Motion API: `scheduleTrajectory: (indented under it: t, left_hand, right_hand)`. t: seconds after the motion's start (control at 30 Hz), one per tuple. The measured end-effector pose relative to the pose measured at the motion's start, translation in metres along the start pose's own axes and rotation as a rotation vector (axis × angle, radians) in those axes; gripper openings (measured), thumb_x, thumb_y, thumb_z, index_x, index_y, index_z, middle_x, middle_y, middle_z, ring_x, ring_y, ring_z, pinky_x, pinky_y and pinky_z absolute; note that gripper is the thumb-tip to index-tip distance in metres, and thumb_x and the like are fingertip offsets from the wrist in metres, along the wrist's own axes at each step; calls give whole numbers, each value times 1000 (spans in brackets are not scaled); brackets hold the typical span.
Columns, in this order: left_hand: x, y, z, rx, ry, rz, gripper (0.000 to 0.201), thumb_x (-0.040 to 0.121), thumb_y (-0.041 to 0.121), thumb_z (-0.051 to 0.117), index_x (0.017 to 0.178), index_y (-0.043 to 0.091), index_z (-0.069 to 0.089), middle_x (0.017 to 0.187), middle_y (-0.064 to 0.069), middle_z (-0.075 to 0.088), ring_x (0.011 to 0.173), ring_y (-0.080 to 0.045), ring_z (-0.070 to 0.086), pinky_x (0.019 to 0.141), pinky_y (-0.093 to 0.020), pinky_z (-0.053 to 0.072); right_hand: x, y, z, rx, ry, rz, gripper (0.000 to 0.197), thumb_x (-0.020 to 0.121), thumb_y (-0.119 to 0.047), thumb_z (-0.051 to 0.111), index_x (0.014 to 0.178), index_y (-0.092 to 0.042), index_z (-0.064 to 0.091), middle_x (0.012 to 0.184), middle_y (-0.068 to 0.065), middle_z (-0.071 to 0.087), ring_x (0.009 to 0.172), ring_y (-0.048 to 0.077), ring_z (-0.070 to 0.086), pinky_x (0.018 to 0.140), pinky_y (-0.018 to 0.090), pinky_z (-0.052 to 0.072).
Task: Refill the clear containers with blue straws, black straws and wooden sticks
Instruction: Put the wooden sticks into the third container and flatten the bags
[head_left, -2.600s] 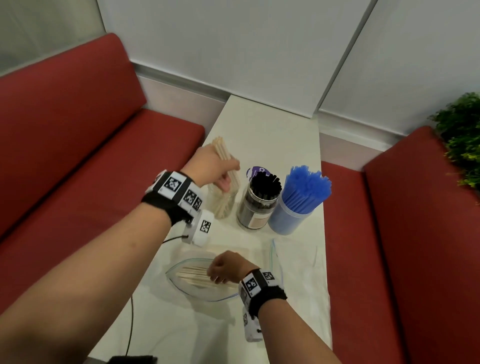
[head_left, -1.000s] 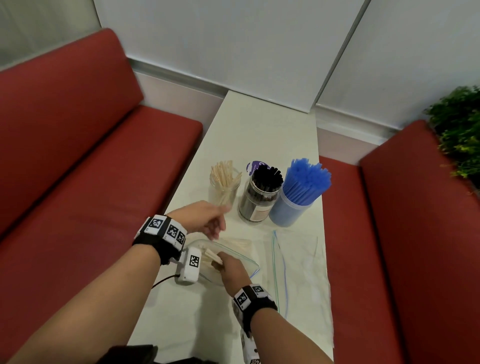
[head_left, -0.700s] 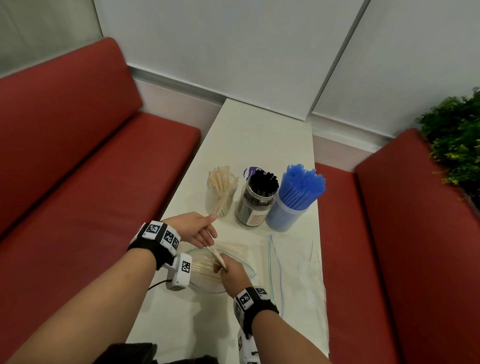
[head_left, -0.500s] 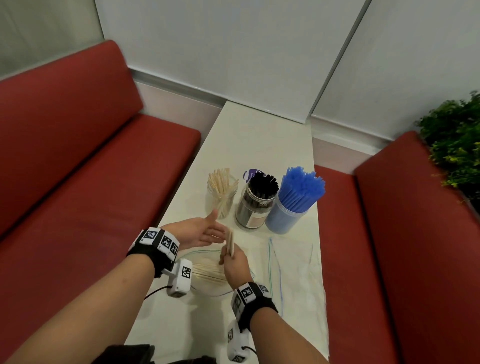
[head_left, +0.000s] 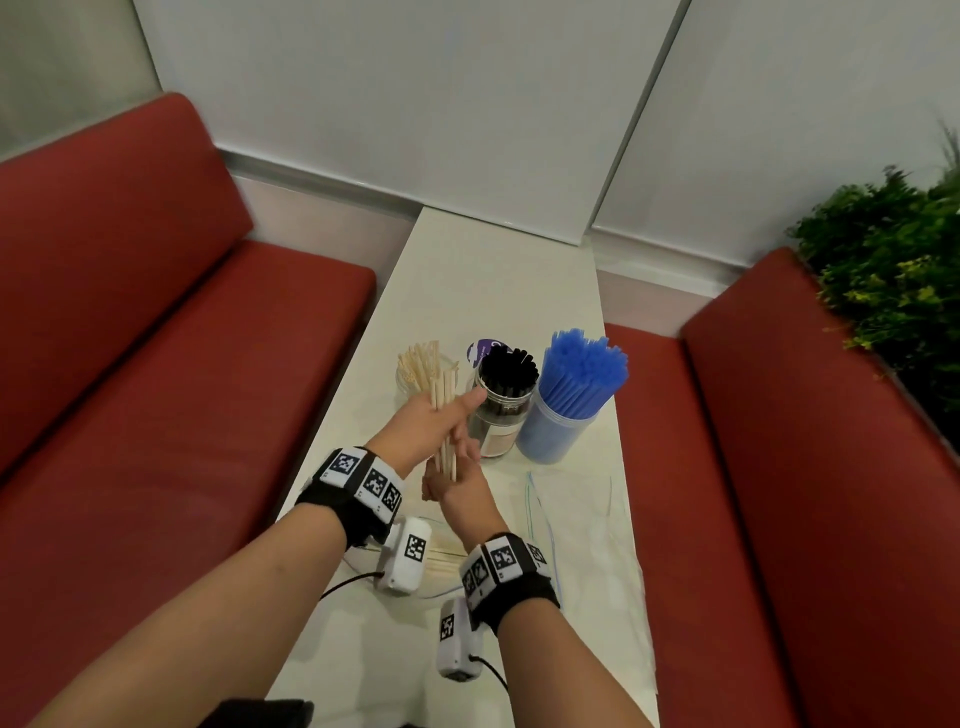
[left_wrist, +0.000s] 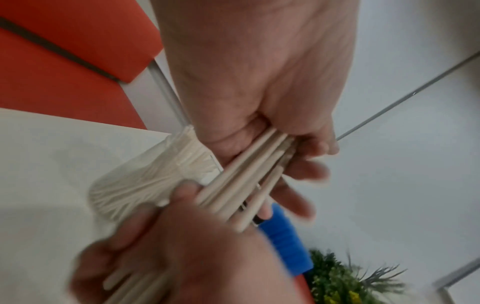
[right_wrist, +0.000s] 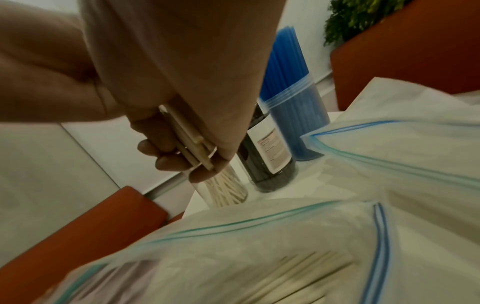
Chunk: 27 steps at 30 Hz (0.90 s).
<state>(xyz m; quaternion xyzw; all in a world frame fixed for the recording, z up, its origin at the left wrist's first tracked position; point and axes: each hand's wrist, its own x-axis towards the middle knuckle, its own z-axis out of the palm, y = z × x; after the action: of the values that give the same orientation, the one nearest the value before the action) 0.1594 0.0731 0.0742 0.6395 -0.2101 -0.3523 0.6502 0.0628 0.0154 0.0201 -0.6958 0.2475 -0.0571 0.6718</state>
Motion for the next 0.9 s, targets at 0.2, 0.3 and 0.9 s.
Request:
scheduleTrajectory:
  t: [0.2,0.3,0.9]
  left_hand:
    - [13,29,13,-65,119,172,60,76,60,74,47,17,45,42,-6,35,39,-19,47,75,-50,54]
    - [14,32,18,0,117,160,56,74,61,76,48,20,47,44,-5,39,42,-18,48,77,-53,55]
    - [7,24,45,71,92,81,50,85,47,70,50,16,53,50,-10,53,63,-25,67,77,-35,54]
  right_hand:
    - [-5,0,-22,438,-84,189,37,87,25,41,108,-1,56,87,15,66,82,30,70,78,32,60]
    - [-1,-7,-36,817,-180,216,51,92,21,36,139,2,41,129,31,58,117,36,67,112,46,46]
    - [19,-24,-50,506,-7,504,48,104,-56,41,81,-16,52,53,-4,43,38,6,25,33,17,16]
